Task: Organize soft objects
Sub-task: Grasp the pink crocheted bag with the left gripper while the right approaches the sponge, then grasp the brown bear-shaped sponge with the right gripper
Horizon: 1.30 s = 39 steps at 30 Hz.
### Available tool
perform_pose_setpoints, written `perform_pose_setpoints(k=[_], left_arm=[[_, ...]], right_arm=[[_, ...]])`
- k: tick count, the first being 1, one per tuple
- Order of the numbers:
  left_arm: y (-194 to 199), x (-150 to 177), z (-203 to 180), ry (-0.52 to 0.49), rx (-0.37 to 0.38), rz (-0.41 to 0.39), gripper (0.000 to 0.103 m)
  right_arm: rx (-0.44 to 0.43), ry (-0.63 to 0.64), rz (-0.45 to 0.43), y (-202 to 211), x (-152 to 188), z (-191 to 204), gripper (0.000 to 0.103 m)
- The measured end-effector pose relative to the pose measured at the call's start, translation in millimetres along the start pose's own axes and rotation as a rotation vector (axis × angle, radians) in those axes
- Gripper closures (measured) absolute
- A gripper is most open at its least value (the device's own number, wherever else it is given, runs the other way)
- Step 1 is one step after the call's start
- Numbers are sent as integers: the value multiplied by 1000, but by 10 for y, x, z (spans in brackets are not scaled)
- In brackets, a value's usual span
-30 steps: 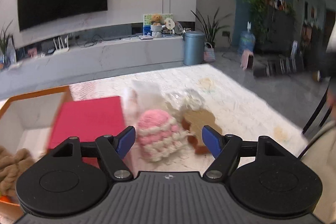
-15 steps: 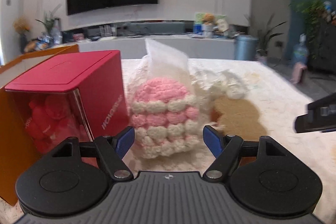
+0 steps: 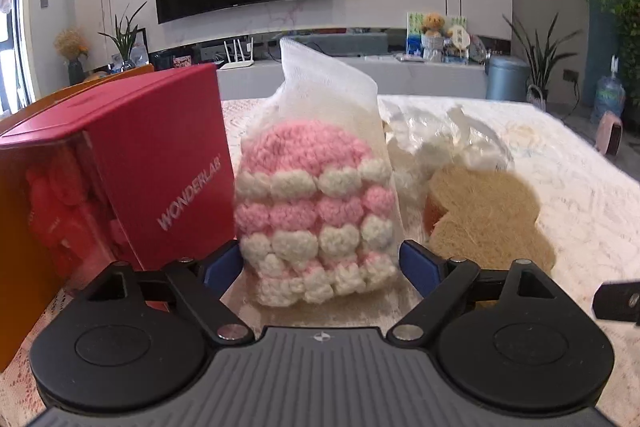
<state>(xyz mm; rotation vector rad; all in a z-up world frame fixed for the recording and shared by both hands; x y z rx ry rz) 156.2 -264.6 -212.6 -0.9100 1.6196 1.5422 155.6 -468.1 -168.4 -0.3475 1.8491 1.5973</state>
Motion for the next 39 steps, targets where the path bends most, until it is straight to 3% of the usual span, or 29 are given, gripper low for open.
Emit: perform_pose_setpoints(k=[3, 9, 12, 15, 17, 21, 25, 28, 32, 36, 39], left_arm=[[29, -9, 41, 20, 5, -19, 3], [131, 29, 156, 85, 42, -59, 25], [207, 69, 132, 67, 42, -56, 37], [329, 98, 98, 27, 56, -71, 53], [407, 140, 118, 16, 62, -70, 58], [525, 161, 239, 63, 107, -64, 62], [562, 197, 314, 33, 131, -62, 62], [520, 197, 376, 29, 147, -42, 62], [466, 146, 508, 101, 193, 8, 62], [425, 78, 590, 111, 236, 27, 63], [381, 65, 640, 106, 261, 35, 63]], right_arm=[[-17, -1, -4, 7, 12, -11, 56], [-32, 8, 8, -19, 33, 46, 54], [-54, 27, 14, -33, 52, 81, 43], [-61, 36, 20, -53, 71, 120, 41], [-61, 33, 15, -56, 61, 152, 33], [-92, 37, -5, 10, 45, 234, 30], [-112, 47, -40, 122, 32, 341, 19], [-150, 26, -35, 110, 8, 469, 19], [-133, 10, -52, 37, -26, 719, 19], [-121, 13, -23, -41, -3, 891, 19], [-67, 60, -48, -64, 31, 990, 19]])
Point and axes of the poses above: each gripper's, at about its wrist camera, not at the fingertips, and y roughly against the way its jaws point, z to its left, x to its underside, the point moved 1 cm from there along -y, roughly the way its jaws point, and after that the axes turned 13 degrees about x, right-handed, at the moved point
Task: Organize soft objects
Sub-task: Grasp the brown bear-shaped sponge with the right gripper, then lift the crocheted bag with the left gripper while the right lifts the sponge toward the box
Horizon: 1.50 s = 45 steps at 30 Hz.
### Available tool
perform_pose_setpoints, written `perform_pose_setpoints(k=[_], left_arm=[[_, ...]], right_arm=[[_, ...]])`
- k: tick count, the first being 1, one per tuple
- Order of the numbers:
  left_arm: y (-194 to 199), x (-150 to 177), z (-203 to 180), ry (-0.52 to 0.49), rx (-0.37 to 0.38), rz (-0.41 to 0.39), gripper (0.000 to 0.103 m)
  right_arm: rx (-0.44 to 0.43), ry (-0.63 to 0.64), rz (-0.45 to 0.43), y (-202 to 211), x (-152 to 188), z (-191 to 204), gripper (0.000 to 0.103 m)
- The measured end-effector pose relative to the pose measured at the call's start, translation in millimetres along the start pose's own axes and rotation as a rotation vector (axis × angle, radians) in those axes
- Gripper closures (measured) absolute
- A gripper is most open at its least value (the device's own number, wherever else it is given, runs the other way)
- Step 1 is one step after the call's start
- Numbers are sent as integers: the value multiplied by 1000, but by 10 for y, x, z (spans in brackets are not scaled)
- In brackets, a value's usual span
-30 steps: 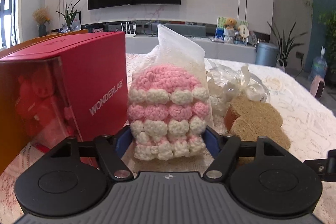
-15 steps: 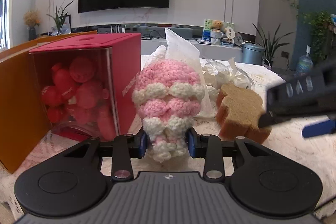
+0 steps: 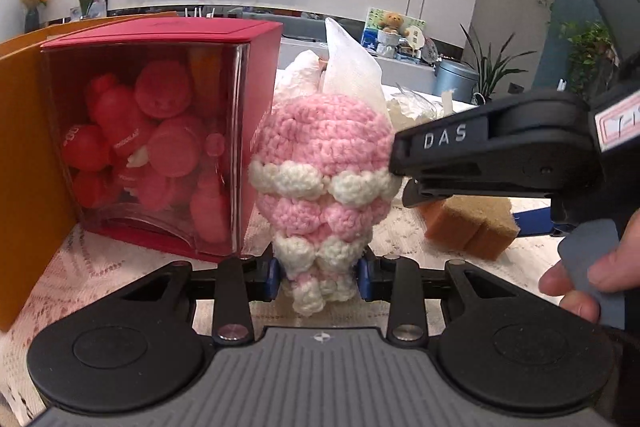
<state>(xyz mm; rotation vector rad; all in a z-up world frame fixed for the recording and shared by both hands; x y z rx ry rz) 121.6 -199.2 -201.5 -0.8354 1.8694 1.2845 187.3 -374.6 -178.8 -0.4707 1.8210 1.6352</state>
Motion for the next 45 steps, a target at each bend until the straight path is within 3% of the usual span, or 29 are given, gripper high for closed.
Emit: perform_pose_setpoints(k=[3, 5, 9, 13, 16, 19, 23, 27, 29, 32, 33, 35, 39, 45], left_arm=[[-26, 6, 24, -9, 9, -3, 64], [-37, 3, 27, -13, 7, 0, 64], [-37, 48, 5, -36, 1, -1, 64], [-34, 79, -7, -58, -4, 5, 64], [-34, 89, -20, -54, -3, 2, 64], [-34, 110, -26, -60, -2, -1, 64], [-33, 143, -44, -76, -9, -7, 64], [-24, 154, -50, -80, -14, -7, 64], [-23, 160, -57, -87, -17, -7, 64], [-17, 162, -64, -91, -19, -5, 64], [-10, 157, -57, -82, -16, -4, 64], [19, 130, -21, -34, 8, -5, 64], [44, 98, 46, 27, 58, -1, 65], [71, 83, 55, 49, 64, 6, 65]], right_arm=[[-4, 0, 8, -28, -5, -20, 24], [39, 28, 16, -47, -16, -28, 37], [58, 109, 18, -37, -2, -12, 40], [73, 319, 63, 121, 42, -6, 40], [37, 294, 123, 190, 62, -189, 40], [46, 265, 113, 227, 67, -327, 37], [140, 248, 46, 216, 32, -311, 8], [106, 242, 72, 78, 56, -222, 8], [136, 257, 84, -8, 72, -158, 8], [130, 237, 39, -18, 50, -116, 9], [118, 214, 18, -6, 39, -121, 12], [121, 170, 8, 9, 8, -166, 28], [113, 140, 21, 14, -35, -242, 29], [84, 134, -3, 147, -81, -269, 29]])
Point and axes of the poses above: each gripper's, at about its wrist camera, not at the fingertips, and y roughly against the way its jaws point, z to its left, x to its underside, the point moved 1 cm from there along -y, roughly the way its jaws point, and after that the axes turned 13 degrees about x, right-handed, at the moved point
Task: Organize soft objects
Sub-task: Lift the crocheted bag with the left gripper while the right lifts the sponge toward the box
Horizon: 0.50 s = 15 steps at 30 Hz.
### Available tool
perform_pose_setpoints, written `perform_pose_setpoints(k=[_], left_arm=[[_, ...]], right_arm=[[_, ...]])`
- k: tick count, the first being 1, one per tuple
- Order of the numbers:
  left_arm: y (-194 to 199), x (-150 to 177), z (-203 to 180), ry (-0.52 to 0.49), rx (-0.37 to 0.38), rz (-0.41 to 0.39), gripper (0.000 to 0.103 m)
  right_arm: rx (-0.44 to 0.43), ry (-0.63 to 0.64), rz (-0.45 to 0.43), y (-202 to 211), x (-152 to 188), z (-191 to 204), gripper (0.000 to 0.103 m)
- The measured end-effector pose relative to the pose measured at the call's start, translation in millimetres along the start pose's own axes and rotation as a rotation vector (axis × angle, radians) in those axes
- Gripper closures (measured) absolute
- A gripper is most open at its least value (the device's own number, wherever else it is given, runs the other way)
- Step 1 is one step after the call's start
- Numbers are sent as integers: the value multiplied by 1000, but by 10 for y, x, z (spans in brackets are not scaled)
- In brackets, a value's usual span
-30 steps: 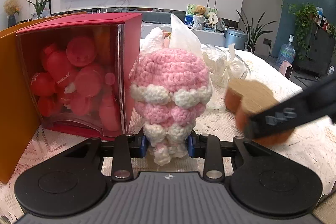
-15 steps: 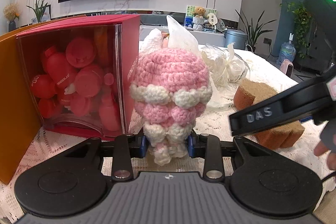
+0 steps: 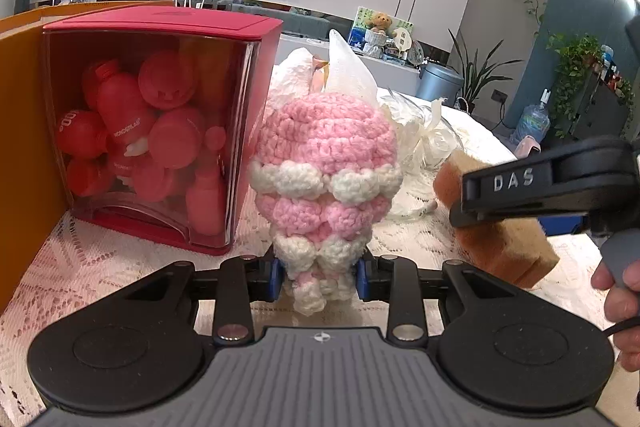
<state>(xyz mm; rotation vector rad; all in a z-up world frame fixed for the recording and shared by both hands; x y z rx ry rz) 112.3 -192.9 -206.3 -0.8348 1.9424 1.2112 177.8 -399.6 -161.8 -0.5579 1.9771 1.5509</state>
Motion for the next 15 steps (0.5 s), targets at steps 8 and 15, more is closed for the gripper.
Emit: perform_pose_setpoints(k=[8, 15], left_arm=[[140, -120, -142, -33, 38, -17, 65], [436, -427, -204, -47, 85, -64, 65]], right_arm=[[22, -59, -15, 76, -61, -168, 29], [47, -53, -123, 354, -145, -246, 29]])
Point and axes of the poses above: each gripper's, at about its wrist camera, not at the fingertips, and y roughly against the way its jaws point, z to its left, x to its underside, the point moved 1 cm from there along -y, roughly the way its jaws point, and after that the axes turned 13 degrees about x, right-handed, at the moved point
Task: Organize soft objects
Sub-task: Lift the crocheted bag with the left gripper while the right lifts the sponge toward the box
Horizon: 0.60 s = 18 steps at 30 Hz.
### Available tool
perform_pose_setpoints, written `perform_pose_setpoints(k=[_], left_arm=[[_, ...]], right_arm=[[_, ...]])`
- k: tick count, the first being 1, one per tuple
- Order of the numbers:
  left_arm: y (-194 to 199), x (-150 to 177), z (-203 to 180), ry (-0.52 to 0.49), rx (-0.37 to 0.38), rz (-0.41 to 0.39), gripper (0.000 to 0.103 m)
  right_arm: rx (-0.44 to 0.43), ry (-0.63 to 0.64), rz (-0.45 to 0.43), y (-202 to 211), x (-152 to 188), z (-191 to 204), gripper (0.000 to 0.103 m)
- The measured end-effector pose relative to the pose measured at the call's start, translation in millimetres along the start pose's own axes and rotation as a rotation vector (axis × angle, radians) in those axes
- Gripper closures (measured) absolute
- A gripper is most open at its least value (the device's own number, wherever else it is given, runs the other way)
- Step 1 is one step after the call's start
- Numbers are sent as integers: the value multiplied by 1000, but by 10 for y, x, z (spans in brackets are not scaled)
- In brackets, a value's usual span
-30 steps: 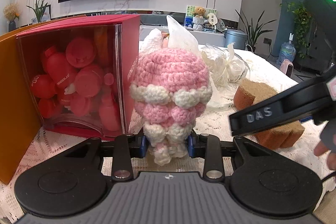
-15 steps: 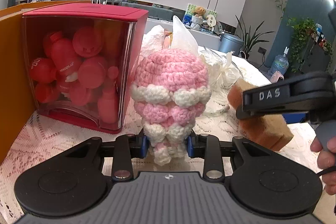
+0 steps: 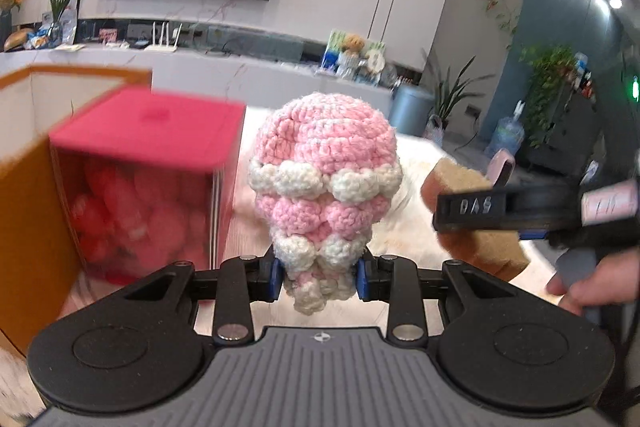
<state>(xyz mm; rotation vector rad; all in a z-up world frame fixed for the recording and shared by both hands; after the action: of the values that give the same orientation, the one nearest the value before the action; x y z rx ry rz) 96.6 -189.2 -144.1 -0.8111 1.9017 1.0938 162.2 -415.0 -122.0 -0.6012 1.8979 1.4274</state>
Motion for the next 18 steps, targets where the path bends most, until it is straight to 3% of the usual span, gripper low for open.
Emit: perform_pose_setpoints(k=[4, 10, 14, 18], left_arm=[[160, -294, 9, -55, 9, -42, 65], [580, -765, 244, -47, 48, -111, 65], [898, -1021, 457, -46, 37, -140, 65], [1231, -1224, 717, -79, 21, -155, 65]], right_arm=[[-22, -16, -53, 209, -79, -23, 29], [-105, -28, -138, 673, -284, 98, 29], [-175, 11, -254, 1208, -464, 329, 29], [-270, 66, -305, 1633, -620, 715, 29]])
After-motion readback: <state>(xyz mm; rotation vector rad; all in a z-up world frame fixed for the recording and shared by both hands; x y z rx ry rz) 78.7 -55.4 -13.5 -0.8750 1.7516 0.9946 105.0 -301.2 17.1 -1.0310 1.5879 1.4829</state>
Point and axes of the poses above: each gripper's, at about its wrist camera, not at the fingertips, and y roughly against the way its jaws point, z to its left, x to its underside, the point moved 1 cm from there along -y, roughly the way its jaws point, and after that the axes turned 13 degrees about x, right-handed, at the moved point
